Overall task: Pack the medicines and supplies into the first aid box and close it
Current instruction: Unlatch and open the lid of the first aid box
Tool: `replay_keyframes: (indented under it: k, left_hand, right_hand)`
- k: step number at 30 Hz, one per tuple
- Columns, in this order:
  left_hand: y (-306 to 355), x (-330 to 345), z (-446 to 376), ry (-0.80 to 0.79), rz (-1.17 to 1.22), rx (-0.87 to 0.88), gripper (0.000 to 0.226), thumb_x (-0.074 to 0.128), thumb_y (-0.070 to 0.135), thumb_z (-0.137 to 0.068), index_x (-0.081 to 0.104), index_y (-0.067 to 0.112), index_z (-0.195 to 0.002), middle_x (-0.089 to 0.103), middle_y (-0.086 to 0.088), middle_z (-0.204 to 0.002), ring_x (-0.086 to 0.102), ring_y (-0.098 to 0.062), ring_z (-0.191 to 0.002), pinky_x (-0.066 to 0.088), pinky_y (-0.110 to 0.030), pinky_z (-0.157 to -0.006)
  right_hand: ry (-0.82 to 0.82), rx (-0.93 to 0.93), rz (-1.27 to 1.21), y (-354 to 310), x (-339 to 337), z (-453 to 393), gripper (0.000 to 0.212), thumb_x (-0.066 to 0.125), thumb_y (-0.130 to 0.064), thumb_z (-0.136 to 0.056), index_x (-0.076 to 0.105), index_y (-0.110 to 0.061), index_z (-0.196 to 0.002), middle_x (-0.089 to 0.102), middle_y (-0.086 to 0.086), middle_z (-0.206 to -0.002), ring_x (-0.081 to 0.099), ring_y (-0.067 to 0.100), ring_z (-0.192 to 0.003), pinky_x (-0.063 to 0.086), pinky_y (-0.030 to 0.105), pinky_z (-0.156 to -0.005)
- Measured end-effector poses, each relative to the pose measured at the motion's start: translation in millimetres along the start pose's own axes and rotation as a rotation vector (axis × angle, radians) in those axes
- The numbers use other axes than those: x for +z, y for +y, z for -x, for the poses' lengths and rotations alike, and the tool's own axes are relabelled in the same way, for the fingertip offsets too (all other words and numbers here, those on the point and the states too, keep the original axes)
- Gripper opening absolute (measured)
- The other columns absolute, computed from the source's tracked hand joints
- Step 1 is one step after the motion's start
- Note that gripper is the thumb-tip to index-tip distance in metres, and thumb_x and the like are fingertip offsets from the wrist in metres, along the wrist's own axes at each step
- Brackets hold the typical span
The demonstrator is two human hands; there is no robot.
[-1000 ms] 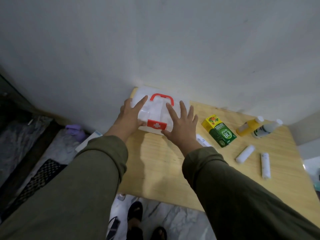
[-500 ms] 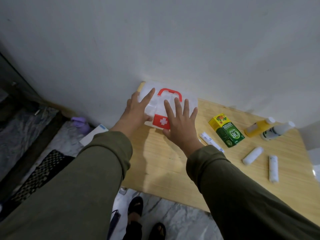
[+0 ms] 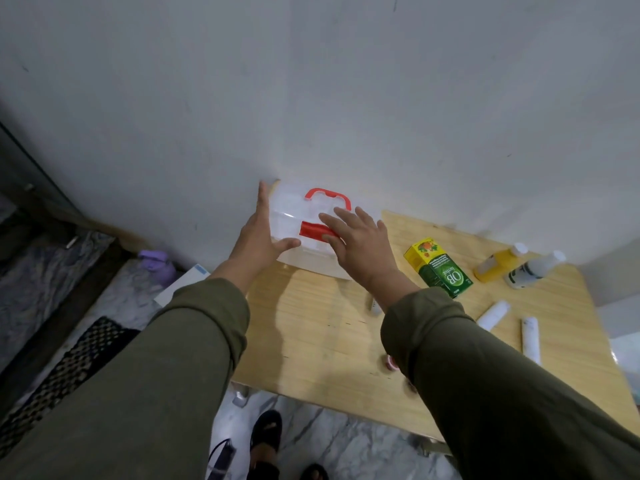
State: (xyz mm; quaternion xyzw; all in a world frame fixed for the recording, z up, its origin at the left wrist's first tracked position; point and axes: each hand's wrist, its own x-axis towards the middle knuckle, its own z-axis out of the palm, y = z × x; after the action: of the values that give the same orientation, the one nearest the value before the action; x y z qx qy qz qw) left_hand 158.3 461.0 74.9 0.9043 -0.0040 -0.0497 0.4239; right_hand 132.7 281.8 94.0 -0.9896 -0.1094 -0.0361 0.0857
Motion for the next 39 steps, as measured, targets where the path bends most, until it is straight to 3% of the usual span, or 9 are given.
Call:
replay_keyframes:
  k: [3, 6, 11, 14, 18, 22, 28, 39]
  left_hand:
    - [0, -1, -2, 0.025, 0.028, -0.073, 0.120, 0.077, 0.026, -0.076, -0.021, 0.033, -0.146, 0.030, -0.010, -0.154, 0.043, -0.034, -0.132, 0.038, -0.043, -0.105]
    - [-1, -3, -3, 0.004, 0.041, -0.099, 0.122, 0.077, 0.027, -0.076, -0.022, 0.035, -0.145, 0.033, -0.009, -0.153, 0.042, -0.034, -0.133, 0.037, -0.043, -0.105]
    - [-1, -7, -6, -0.027, 0.009, -0.073, 0.117, 0.077, 0.029, -0.076, -0.015, 0.035, -0.147, 0.039, -0.011, -0.148, 0.041, -0.033, -0.133, 0.037, -0.041, -0.104]
    - [2, -11, -8, -0.054, 0.000, -0.033, 0.112, 0.077, 0.025, -0.077, -0.009, 0.031, -0.149, 0.041, -0.012, -0.146, 0.041, -0.032, -0.132, 0.038, -0.038, -0.102]
    - [-4, -12, -14, -0.080, -0.018, -0.044, 0.114, 0.077, 0.031, -0.076, -0.011, 0.033, -0.148, 0.038, -0.009, -0.149, 0.037, -0.031, -0.135, 0.035, -0.039, -0.104]
    - [-8, -12, -18, -0.088, 0.013, -0.048, 0.114, 0.077, 0.031, -0.076, -0.012, 0.035, -0.148, 0.037, -0.007, -0.150, 0.036, -0.030, -0.136, 0.033, -0.039, -0.106]
    - [-8, -10, -26, -0.082, 0.044, -0.052, 0.115, 0.077, 0.032, -0.075, -0.012, 0.034, -0.148, 0.037, -0.007, -0.150, 0.037, -0.029, -0.136, 0.035, -0.039, -0.106]
    - [-1, -9, -31, -0.085, -0.002, -0.055, 0.113, 0.077, 0.032, -0.075, -0.009, 0.031, -0.149, 0.037, -0.009, -0.149, 0.038, -0.031, -0.135, 0.035, -0.039, -0.104]
  right_hand:
    - [0.078, 0.025, -0.153, 3, -14, -10, 0.048, 0.032, -0.052, -0.092, 0.049, -0.032, -0.132, 0.054, 0.002, -0.138, 0.044, 0.031, -0.130, 0.037, 0.055, -0.103]
    - [0.190, 0.060, -0.345, 12, -30, -28, 0.039, 0.045, -0.047, -0.092, 0.055, -0.034, -0.127, 0.065, 0.000, -0.123, 0.057, 0.027, -0.116, 0.044, 0.050, -0.096]
    - [0.247, 0.215, -0.536, 16, -56, -67, 0.034, 0.052, -0.045, -0.091, 0.057, -0.036, -0.123, 0.066, -0.001, -0.120, 0.057, 0.025, -0.112, 0.042, 0.050, -0.100]
    - [0.271, 0.336, -0.517, 21, -67, -92, 0.032, 0.050, -0.050, -0.090, 0.061, -0.033, -0.114, 0.067, -0.006, -0.114, 0.057, 0.022, -0.110, 0.038, 0.047, -0.099]
    - [0.297, 0.454, -0.468, 31, -76, -123, 0.036, 0.048, -0.055, -0.089, 0.066, -0.026, -0.099, 0.067, -0.001, -0.103, 0.054, 0.026, -0.106, 0.031, 0.040, -0.087]
    - [0.348, 0.543, -0.479, 42, -72, -150, 0.040, 0.050, -0.061, -0.085, 0.065, -0.025, -0.081, 0.067, 0.004, -0.090, 0.056, 0.028, -0.099, 0.040, 0.044, -0.088]
    - [0.442, 0.519, -0.558, 53, -60, -170, 0.045, 0.064, -0.055, -0.079, 0.064, -0.019, -0.105, 0.066, 0.004, -0.103, 0.061, 0.024, -0.096, 0.052, 0.046, -0.088]
    - [0.399, 0.384, -0.306, 64, -58, -153, 0.051, 0.053, -0.053, -0.087, 0.048, -0.025, -0.130, 0.046, 0.005, -0.136, 0.036, 0.026, -0.128, 0.033, 0.043, -0.101]
